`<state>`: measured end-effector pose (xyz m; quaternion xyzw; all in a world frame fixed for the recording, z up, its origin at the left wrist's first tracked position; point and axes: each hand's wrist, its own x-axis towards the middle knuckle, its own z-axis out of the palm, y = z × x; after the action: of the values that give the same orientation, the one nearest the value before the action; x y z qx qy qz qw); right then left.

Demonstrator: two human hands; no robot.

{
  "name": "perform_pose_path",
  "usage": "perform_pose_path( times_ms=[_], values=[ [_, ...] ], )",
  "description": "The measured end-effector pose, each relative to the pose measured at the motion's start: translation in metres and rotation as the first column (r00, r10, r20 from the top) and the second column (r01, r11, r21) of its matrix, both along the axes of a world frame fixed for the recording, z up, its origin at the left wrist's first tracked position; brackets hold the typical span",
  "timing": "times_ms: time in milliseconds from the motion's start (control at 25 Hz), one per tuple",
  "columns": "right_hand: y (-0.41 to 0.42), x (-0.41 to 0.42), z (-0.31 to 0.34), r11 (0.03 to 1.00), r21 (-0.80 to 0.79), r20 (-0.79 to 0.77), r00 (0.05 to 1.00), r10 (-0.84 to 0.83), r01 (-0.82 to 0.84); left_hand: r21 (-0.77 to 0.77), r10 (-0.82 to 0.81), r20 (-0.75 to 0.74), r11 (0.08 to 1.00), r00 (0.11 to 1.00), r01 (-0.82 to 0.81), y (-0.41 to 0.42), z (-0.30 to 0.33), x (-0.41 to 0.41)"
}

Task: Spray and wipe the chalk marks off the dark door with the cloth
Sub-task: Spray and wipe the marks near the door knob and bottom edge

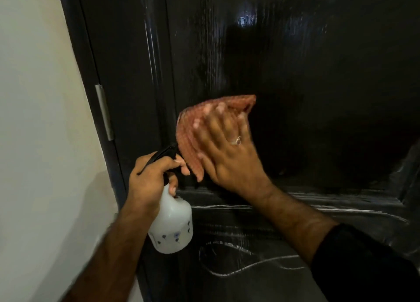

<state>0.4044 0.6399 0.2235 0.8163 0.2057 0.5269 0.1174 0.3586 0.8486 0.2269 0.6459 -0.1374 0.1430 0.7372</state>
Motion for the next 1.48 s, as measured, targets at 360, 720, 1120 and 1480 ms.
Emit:
perform_pose_path(
  times_ms=[360, 720, 1120, 1480],
  values=[
    [-0.051, -0.011, 0.057, 0.876, 0.458, 0.166, 0.953, -0.253, 0.152, 0.1, -0.126, -0.051, 0.986, 0.991, 0.131, 0.027, -0.016, -0.005],
    [-0.005, -0.004, -0.058, 0.929, -0.366, -0.137, 0.991, 0.001, -0.052, 0.034, 0.051, -0.039, 0.998, 0.998, -0.05, 0.063, -0.04, 0.0],
    [0.042, 0.012, -0.071, 0.949, -0.313, -0.147, 0.989, 0.002, -0.048, 0.031, 0.076, -0.099, 0.997, 0.992, -0.073, 0.076, -0.072, 0.014],
    [0.026, 0.011, 0.023, 0.95, 0.312, 0.123, 0.992, -0.036, -0.004, 0.074, 0.038, -0.152, 0.997, 0.988, -0.027, 0.071, -0.09, 0.015]
  ],
)
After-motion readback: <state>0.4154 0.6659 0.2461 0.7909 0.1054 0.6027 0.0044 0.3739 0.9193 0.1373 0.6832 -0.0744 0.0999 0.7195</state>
